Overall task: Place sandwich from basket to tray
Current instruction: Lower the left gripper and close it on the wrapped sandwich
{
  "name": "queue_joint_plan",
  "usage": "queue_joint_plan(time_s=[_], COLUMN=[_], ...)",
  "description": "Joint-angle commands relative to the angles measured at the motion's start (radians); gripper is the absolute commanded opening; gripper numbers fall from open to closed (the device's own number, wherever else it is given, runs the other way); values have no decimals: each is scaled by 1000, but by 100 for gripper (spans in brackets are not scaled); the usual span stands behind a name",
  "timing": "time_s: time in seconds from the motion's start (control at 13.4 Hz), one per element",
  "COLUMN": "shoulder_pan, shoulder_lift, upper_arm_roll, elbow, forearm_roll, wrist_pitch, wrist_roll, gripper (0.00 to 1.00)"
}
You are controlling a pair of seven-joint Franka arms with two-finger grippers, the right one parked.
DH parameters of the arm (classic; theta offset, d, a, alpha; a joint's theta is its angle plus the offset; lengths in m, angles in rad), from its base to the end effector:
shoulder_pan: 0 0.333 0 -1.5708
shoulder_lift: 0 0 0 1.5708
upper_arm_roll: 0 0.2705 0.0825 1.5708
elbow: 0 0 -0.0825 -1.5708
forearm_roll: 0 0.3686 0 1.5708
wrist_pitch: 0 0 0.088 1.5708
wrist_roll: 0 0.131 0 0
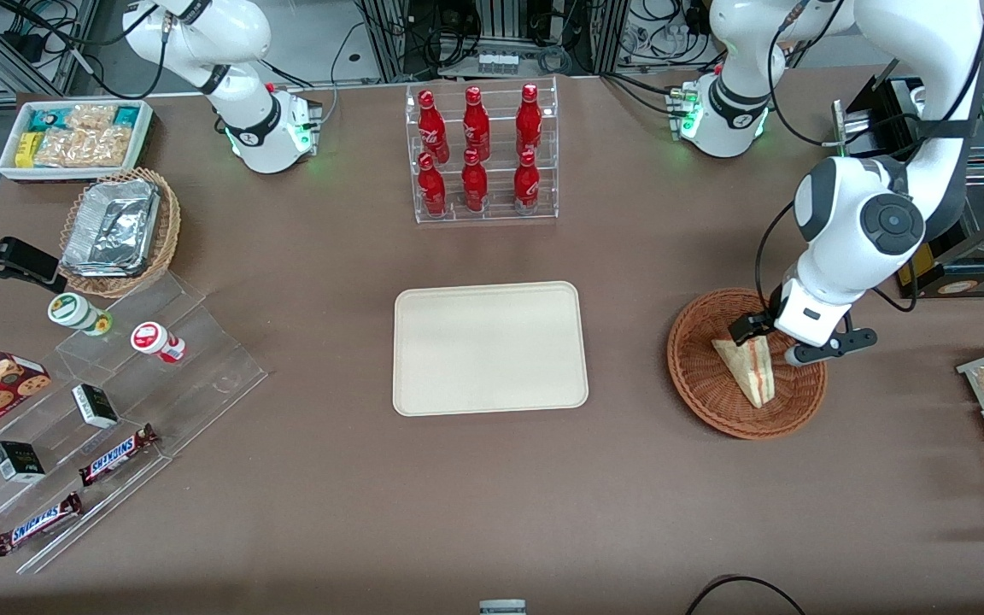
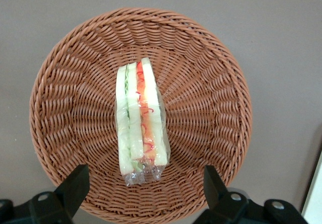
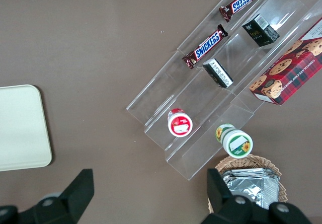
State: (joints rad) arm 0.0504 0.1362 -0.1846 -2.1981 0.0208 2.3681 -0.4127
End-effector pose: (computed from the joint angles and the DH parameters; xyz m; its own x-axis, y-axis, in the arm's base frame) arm 0.5295 -0.0716 0.2678 0.9643 0.2631 0.0293 0.2625 -0.9647 0.0236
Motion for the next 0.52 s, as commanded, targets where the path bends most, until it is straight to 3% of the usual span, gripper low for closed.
queue_joint_plan(time_s=[0.0, 0.45], shoulder_pan=[22, 22], shoulder_lift=[14, 91], upper_arm_roll=[-9, -9], elbow=[-14, -12], forearm_roll=[-9, -9], wrist_pitch=[28, 74], wrist_roll=[-47, -99], gripper=[100, 100])
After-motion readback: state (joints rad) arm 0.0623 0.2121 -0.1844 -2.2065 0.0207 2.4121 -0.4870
